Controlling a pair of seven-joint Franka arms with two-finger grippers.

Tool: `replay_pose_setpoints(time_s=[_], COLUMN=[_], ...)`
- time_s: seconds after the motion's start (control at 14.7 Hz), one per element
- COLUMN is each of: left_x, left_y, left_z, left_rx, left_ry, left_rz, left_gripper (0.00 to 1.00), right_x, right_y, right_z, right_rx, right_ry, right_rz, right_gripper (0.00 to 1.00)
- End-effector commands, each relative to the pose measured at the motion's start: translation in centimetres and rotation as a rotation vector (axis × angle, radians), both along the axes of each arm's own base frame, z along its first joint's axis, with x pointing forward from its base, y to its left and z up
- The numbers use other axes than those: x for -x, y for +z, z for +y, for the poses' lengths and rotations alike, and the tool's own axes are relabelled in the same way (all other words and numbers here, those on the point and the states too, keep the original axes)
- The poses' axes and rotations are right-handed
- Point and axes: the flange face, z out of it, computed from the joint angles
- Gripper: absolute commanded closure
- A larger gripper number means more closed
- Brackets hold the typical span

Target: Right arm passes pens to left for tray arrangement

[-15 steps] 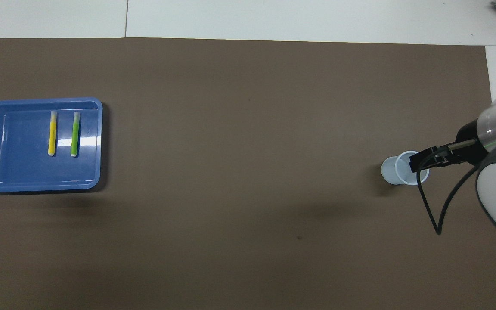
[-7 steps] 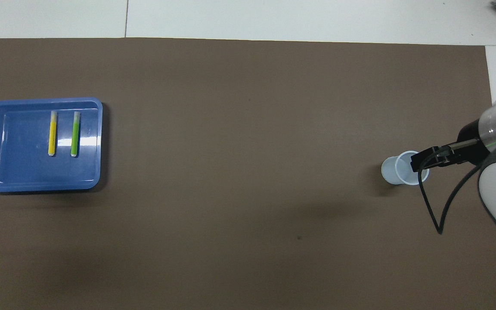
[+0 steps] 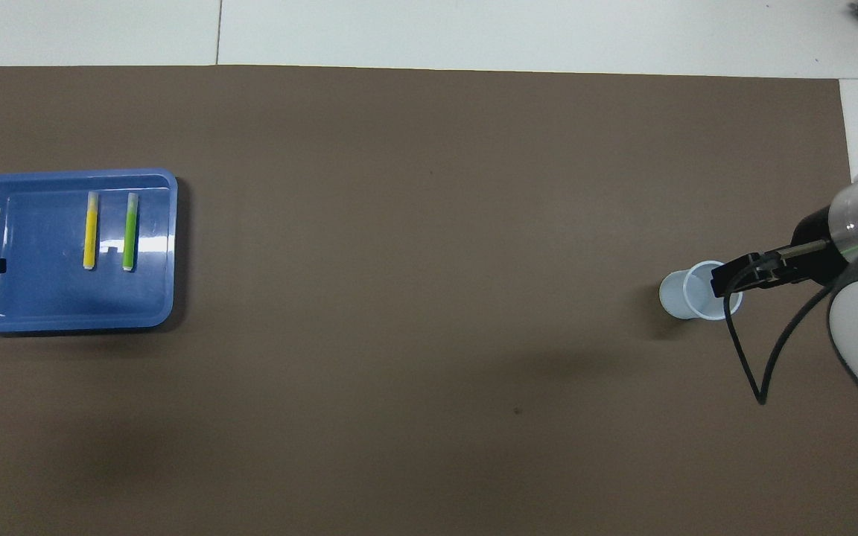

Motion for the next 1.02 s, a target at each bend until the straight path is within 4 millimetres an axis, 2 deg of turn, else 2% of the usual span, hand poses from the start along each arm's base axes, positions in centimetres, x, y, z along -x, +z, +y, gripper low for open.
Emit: replay_pose_setpoints(time_s=[0.0,0.55,0.95], left_x=[-0.6,-2.4,-2.8], left_y=[-2.0,-8.0,-9.2], left_z=[0.5,0.4,0.1], left_rx=[0.000,0.019,0.025], left_ry=[0.061,0.100,0.114], left_rz=[-0.010,-0.034,-0.036], left_gripper=[1.00,1.00,1.00], right_x=[-0.1,-0.1,-0.4], right_y=[0.3,0.7,0.9], right_z=[-0.4,-0.8,-1.3], right_rx=[0.014,0.014,0.035], right_ry=[0.011,-0.009,-0.019], right_rz=[0.009,-0.012,-0.035], right_gripper=[0.00,0.00,0.00])
